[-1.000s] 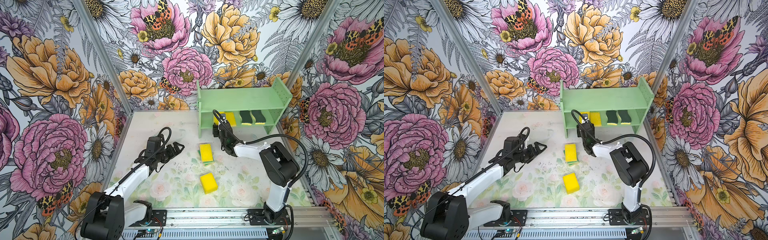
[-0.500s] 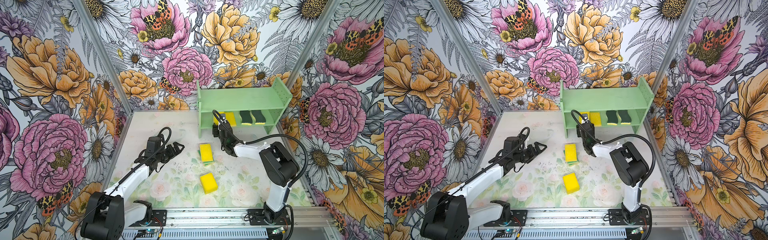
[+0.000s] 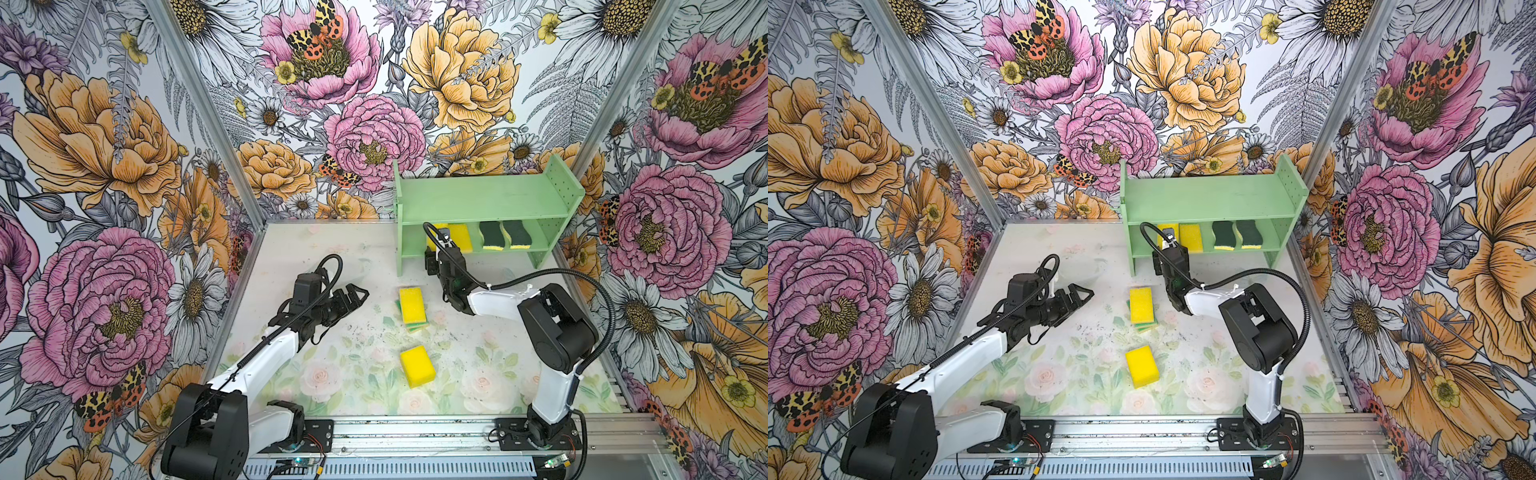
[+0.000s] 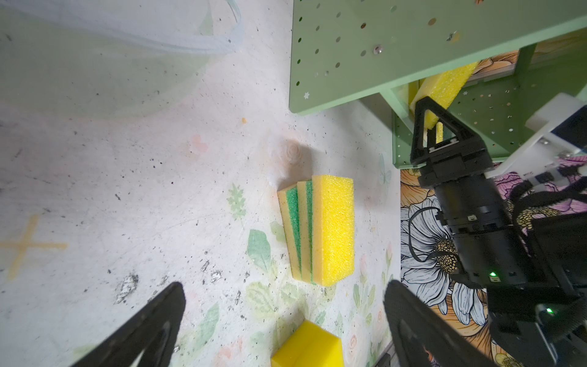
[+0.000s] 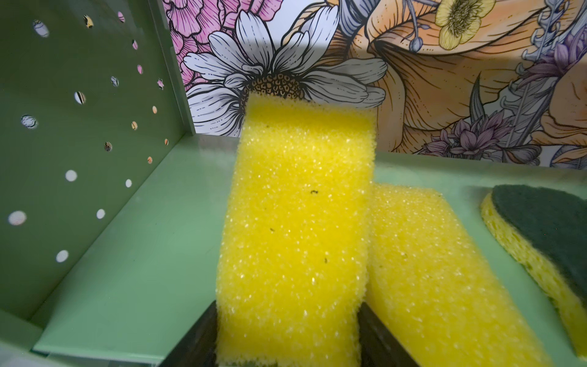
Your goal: Place and organize the cleaning sponges onto the shelf
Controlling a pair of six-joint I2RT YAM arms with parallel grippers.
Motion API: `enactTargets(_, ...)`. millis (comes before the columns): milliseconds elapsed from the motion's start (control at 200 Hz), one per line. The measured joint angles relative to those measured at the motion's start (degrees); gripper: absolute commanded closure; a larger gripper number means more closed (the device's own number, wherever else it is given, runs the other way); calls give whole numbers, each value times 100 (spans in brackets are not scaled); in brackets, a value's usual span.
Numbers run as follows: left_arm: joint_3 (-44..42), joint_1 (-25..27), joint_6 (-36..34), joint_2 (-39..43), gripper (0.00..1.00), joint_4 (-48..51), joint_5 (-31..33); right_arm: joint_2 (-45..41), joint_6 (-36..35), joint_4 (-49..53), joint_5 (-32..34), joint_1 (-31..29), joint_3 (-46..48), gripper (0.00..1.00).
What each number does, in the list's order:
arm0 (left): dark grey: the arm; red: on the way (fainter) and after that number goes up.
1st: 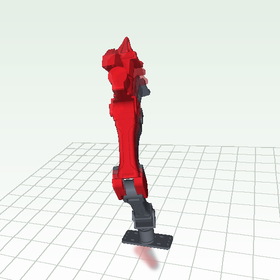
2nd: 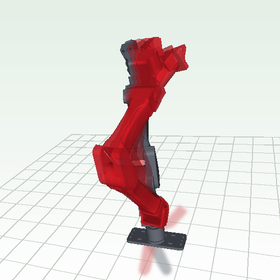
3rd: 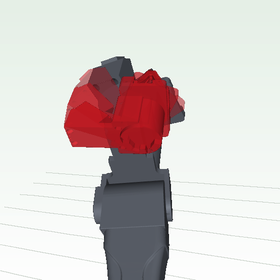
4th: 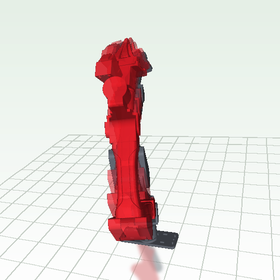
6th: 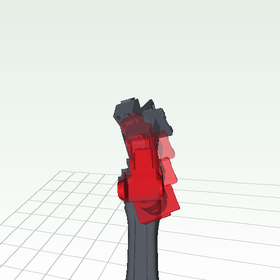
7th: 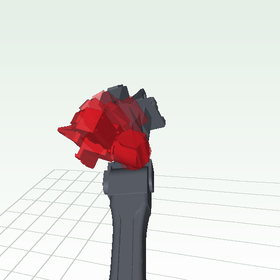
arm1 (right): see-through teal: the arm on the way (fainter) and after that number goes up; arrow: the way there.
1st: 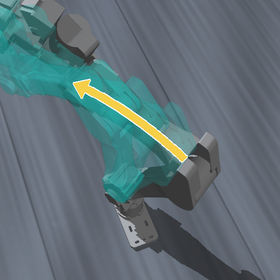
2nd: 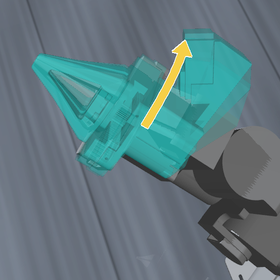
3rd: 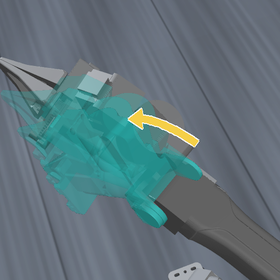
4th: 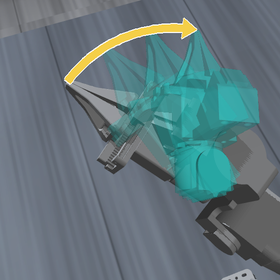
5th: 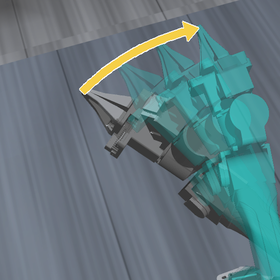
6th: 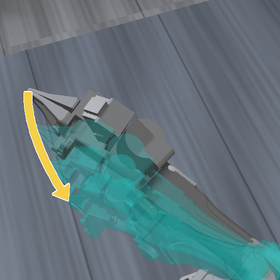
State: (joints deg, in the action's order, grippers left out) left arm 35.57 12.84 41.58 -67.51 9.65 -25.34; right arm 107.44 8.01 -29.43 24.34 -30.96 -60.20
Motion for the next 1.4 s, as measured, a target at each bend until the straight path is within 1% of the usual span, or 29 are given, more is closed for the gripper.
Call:
enactTargets(465,0,0,0,0,1,0,0,17,-221,-203,-11,0,81,36)
enactTargets(585,0,0,0,0,1,0,0,20,-286,-232,-13,0,92,33)
enactTargets(1061,0,0,0,0,1,9,0,20,-343,-422,-9,0,278,27)
enactTargets(1401,0,0,0,0,1,44,2,15,-369,-588,2,0,365,21)
